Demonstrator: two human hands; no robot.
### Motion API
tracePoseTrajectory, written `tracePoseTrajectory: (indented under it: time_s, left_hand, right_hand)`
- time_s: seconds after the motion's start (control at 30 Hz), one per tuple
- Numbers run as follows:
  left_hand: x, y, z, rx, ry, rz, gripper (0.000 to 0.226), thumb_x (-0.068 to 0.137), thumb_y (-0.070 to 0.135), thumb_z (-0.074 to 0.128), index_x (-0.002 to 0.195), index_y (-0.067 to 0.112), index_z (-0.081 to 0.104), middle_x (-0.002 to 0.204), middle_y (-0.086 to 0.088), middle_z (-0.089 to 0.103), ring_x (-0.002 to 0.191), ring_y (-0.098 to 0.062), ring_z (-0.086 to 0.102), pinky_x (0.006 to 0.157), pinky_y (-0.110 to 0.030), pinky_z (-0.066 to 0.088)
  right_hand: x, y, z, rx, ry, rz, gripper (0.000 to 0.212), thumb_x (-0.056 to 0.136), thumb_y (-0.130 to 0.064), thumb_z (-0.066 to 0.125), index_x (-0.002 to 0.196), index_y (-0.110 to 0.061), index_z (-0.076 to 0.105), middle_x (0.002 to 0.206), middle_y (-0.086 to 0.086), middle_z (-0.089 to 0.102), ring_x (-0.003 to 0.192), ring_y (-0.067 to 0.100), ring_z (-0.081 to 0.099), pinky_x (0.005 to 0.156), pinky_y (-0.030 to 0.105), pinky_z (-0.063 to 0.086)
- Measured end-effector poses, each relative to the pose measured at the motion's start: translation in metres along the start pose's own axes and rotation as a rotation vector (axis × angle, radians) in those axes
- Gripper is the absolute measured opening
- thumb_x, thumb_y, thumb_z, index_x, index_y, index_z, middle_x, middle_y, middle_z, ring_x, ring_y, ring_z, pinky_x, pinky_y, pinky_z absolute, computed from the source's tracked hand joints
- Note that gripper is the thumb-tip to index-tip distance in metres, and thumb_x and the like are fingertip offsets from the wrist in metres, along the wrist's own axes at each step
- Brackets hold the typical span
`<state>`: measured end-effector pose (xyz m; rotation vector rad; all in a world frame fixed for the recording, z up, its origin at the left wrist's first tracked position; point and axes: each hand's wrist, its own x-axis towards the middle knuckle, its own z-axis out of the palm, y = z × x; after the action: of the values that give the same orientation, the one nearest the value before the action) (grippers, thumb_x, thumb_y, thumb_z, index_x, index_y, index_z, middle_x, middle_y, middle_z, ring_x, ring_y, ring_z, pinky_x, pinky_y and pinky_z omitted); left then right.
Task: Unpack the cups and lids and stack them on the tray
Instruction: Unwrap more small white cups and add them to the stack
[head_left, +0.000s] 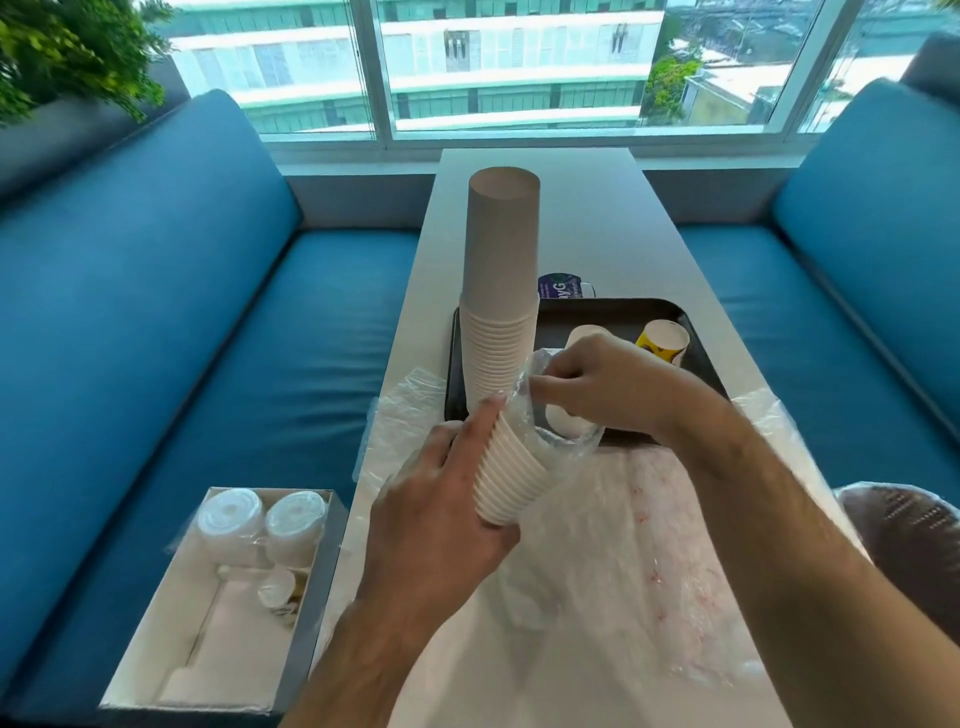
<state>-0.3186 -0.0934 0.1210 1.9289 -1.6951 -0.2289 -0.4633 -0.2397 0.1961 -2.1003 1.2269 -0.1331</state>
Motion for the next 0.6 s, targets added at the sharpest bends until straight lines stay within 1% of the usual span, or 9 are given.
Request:
tracePoseTrajectory:
  time_s: [0.03, 0.1, 0.2, 0.3, 0.37, 0.43, 0.5, 0.53, 0.6]
  left_hand:
    - [0.001, 0.001, 0.0, 0.004, -0.001, 0.009, 0.109, 0.073, 0.057, 0.081, 0.145, 0.056, -0.001, 0.143, 0.014, 0.046, 0.117, -0.012, 0.056, 0.093, -0.034, 0.053]
    - [0.001, 0.001, 0.001, 0.008, -0.01, 0.013, 0.111, 0.074, 0.057, 0.081, 0.141, 0.058, -0.006, 0.144, 0.014, 0.045, 0.118, -0.012, 0.054, 0.093, -0.034, 0.052]
    - [0.0, -0.001, 0.001, 0.003, -0.021, 0.005, 0.111, 0.073, 0.056, 0.081, 0.141, 0.059, -0.007, 0.142, 0.013, 0.047, 0.114, -0.012, 0.055, 0.09, -0.034, 0.052]
    - [-0.002, -0.003, 0.0, -0.014, -0.046, -0.015, 0.111, 0.073, 0.051, 0.082, 0.141, 0.06, -0.006, 0.137, 0.012, 0.048, 0.106, -0.012, 0.054, 0.086, -0.034, 0.052]
    - [-0.002, -0.004, -0.002, -0.025, -0.062, -0.022, 0.109, 0.074, 0.05, 0.08, 0.14, 0.061, -0.006, 0.136, 0.013, 0.047, 0.101, -0.007, 0.049, 0.085, -0.032, 0.05]
    - [-0.002, -0.004, -0.004, -0.029, -0.073, -0.03, 0.108, 0.075, 0.052, 0.08, 0.142, 0.059, -0.005, 0.138, 0.014, 0.046, 0.1, -0.003, 0.043, 0.085, -0.029, 0.049]
    - [-0.002, -0.004, -0.006, -0.022, -0.08, -0.037, 0.107, 0.075, 0.055, 0.079, 0.145, 0.056, -0.002, 0.14, 0.015, 0.045, 0.101, -0.002, 0.041, 0.086, -0.028, 0.05]
    - [-0.002, -0.003, -0.006, -0.018, -0.088, -0.043, 0.107, 0.075, 0.055, 0.079, 0.146, 0.055, -0.001, 0.14, 0.015, 0.045, 0.101, -0.002, 0.041, 0.086, -0.028, 0.05]
    - [-0.002, -0.004, -0.007, -0.007, -0.106, -0.05, 0.107, 0.076, 0.056, 0.078, 0.146, 0.055, -0.003, 0.14, 0.015, 0.045, 0.1, -0.002, 0.042, 0.085, -0.028, 0.05]
  right_hand:
    - [0.003, 0.001, 0.0, 0.068, 0.025, 0.011, 0.037, 0.093, -0.037, 0.067, 0.062, -0.018, 0.069, 0.051, -0.012, 0.054, 0.047, 0.005, 0.045, 0.049, 0.018, 0.035]
    - [0.004, 0.002, -0.002, 0.192, 0.064, 0.003, 0.026, 0.09, -0.028, 0.073, 0.068, -0.016, 0.074, 0.057, -0.007, 0.056, 0.052, 0.004, 0.043, 0.052, 0.019, 0.034]
    - [0.002, 0.002, -0.006, 0.39, 0.121, -0.014, 0.019, 0.092, -0.024, 0.071, 0.078, -0.013, 0.075, 0.056, -0.007, 0.051, 0.055, 0.006, 0.04, 0.052, 0.02, 0.033]
    - [-0.002, 0.002, -0.007, 0.577, 0.157, -0.065, 0.02, 0.098, -0.029, 0.064, 0.086, -0.016, 0.074, 0.07, -0.008, 0.065, 0.065, 0.007, 0.05, 0.06, 0.022, 0.038]
    - [-0.006, 0.003, -0.008, 0.539, 0.082, -0.067, 0.024, 0.097, -0.039, 0.063, 0.097, -0.017, 0.073, 0.085, -0.009, 0.073, 0.073, 0.007, 0.057, 0.068, 0.024, 0.042]
    - [-0.01, 0.005, -0.011, 0.441, -0.054, -0.041, 0.027, 0.093, -0.041, 0.065, 0.103, -0.018, 0.073, 0.092, -0.009, 0.075, 0.075, 0.002, 0.06, 0.07, 0.018, 0.043]
    - [-0.014, 0.006, -0.014, 0.386, -0.219, -0.028, 0.019, 0.092, -0.034, 0.069, 0.1, -0.018, 0.075, 0.09, -0.008, 0.075, 0.072, -0.003, 0.062, 0.068, 0.013, 0.044]
    - [-0.015, 0.007, -0.015, 0.366, -0.268, -0.04, 0.015, 0.092, -0.03, 0.07, 0.097, -0.017, 0.077, 0.089, -0.006, 0.075, 0.074, -0.001, 0.064, 0.07, 0.013, 0.046]
    - [-0.013, 0.008, -0.016, 0.369, -0.228, -0.115, 0.009, 0.091, -0.021, 0.071, 0.089, -0.016, 0.079, 0.083, 0.0, 0.075, 0.075, 0.007, 0.065, 0.072, 0.016, 0.048]
